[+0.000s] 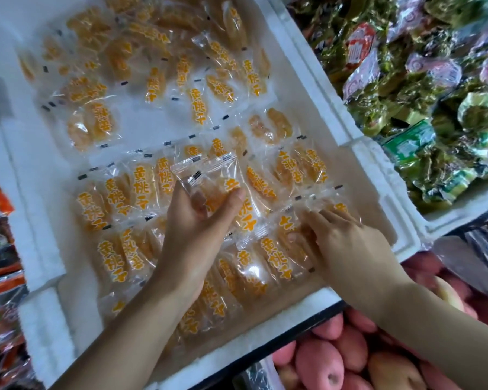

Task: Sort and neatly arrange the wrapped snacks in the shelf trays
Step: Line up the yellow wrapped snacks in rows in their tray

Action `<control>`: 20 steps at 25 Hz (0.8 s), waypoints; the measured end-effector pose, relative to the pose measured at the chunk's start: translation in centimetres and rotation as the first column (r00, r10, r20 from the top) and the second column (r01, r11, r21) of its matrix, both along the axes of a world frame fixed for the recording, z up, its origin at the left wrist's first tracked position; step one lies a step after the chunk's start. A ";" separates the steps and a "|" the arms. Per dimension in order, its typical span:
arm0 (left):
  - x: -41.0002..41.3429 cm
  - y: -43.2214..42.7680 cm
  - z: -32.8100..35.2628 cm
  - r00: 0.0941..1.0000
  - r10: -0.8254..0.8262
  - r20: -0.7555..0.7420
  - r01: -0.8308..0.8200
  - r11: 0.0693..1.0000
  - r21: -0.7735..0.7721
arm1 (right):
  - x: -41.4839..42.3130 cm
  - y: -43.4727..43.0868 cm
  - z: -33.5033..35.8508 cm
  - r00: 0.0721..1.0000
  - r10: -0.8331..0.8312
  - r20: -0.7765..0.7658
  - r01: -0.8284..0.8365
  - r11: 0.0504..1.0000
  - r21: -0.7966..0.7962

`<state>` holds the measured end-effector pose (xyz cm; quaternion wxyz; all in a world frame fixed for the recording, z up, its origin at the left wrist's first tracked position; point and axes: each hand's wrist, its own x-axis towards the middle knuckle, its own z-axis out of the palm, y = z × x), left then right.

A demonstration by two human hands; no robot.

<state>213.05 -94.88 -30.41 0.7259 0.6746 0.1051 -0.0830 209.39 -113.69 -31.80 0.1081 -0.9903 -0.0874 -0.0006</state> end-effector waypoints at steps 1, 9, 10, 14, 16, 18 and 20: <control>-0.2 -0.2 0.1 1.000 -0.016 -0.009 0.016 1.000 0.006 | 0.0 -0.2 -0.2 0.999 0.006 0.035 -0.005 1.000 -0.022; -1.3 -1.5 0.6 0.998 -0.049 -0.028 0.050 0.998 0.035 | -0.3 0.0 1.8 0.997 -0.071 0.019 0.046 0.805 0.592; -1.5 -1.8 0.7 0.997 -0.071 -0.023 0.072 0.997 0.040 | -0.3 0.4 2.5 0.998 -0.059 -0.031 0.064 0.727 0.684; -2.5 -2.9 0.8 0.983 -0.182 -0.035 0.181 0.983 -0.034 | 0.4 0.9 3.9 0.996 -0.012 -0.093 0.080 0.626 0.776; -2.8 -3.2 0.8 0.974 -0.217 -0.059 0.215 0.976 -0.030 | 1.1 -0.3 4.4 0.992 -0.077 -0.103 0.129 0.601 0.789; -2.9 -3.3 0.7 0.979 -0.196 -0.062 0.196 0.981 -0.009 | 1.5 -2.1 4.5 0.984 -0.168 -0.055 0.155 0.672 0.725; -2.8 -3.2 0.6 0.984 -0.161 -0.075 0.162 0.987 0.006 | 1.5 -3.6 4.1 0.979 -0.203 0.006 0.160 0.790 0.591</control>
